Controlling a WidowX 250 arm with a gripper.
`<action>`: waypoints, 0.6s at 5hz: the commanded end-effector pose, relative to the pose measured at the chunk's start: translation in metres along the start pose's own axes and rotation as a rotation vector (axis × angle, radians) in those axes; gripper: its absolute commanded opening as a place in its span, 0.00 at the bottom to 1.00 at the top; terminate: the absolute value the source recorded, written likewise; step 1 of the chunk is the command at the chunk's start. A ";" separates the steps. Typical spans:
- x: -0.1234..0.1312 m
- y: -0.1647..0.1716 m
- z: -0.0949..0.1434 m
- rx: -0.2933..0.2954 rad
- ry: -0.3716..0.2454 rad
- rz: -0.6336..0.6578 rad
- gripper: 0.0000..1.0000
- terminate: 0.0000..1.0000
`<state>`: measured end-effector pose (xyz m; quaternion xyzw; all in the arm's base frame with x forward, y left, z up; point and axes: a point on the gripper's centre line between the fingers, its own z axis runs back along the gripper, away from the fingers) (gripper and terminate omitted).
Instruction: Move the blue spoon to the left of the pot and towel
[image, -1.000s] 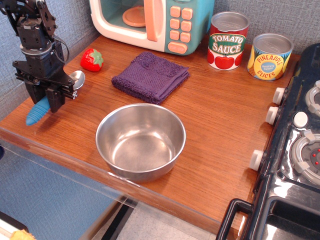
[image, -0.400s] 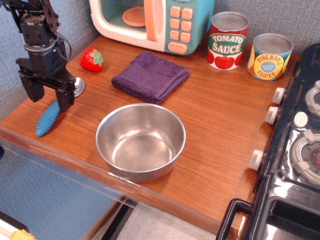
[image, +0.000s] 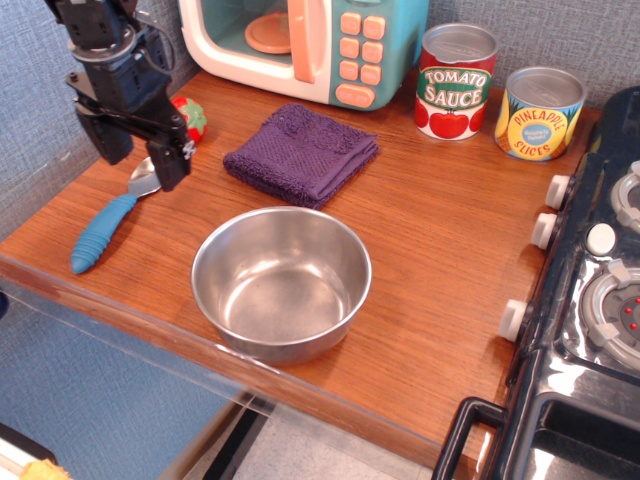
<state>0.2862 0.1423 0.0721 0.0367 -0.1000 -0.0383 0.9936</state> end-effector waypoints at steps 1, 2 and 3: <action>0.006 -0.009 0.026 -0.001 -0.039 -0.026 1.00 0.00; 0.006 -0.011 0.025 -0.005 -0.024 -0.016 1.00 0.00; 0.006 -0.011 0.025 -0.005 -0.024 -0.016 1.00 0.00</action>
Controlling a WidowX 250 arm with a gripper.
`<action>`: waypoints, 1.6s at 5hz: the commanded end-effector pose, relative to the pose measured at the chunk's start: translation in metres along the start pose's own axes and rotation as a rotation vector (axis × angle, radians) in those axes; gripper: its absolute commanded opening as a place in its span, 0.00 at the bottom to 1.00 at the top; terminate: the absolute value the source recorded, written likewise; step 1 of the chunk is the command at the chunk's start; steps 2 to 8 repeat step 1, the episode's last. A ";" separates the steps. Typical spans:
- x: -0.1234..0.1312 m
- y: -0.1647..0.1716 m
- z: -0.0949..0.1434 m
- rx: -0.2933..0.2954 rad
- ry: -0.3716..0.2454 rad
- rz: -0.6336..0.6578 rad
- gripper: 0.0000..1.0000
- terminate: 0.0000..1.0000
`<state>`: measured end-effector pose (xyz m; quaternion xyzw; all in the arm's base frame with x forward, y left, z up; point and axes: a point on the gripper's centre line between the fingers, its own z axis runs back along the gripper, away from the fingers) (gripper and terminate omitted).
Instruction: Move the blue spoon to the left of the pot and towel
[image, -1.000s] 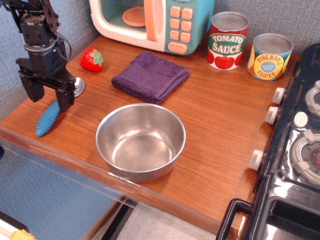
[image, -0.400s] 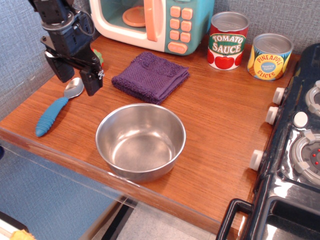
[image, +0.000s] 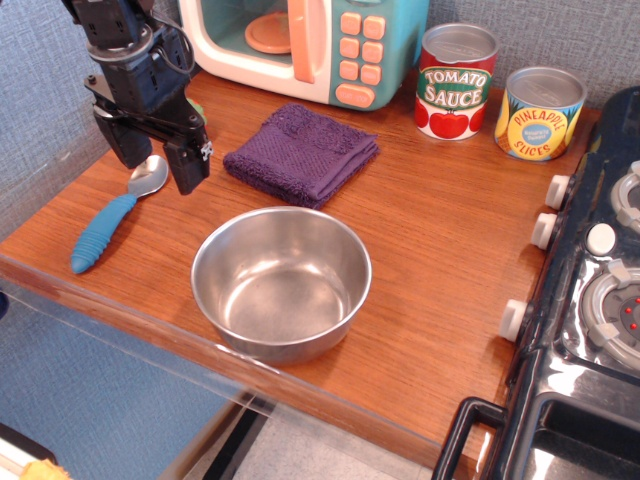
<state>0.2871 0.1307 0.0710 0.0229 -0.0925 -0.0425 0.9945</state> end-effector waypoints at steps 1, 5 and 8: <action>0.004 0.000 0.025 0.024 -0.038 -0.010 1.00 1.00; 0.004 0.000 0.025 0.024 -0.038 -0.010 1.00 1.00; 0.004 0.000 0.025 0.024 -0.038 -0.010 1.00 1.00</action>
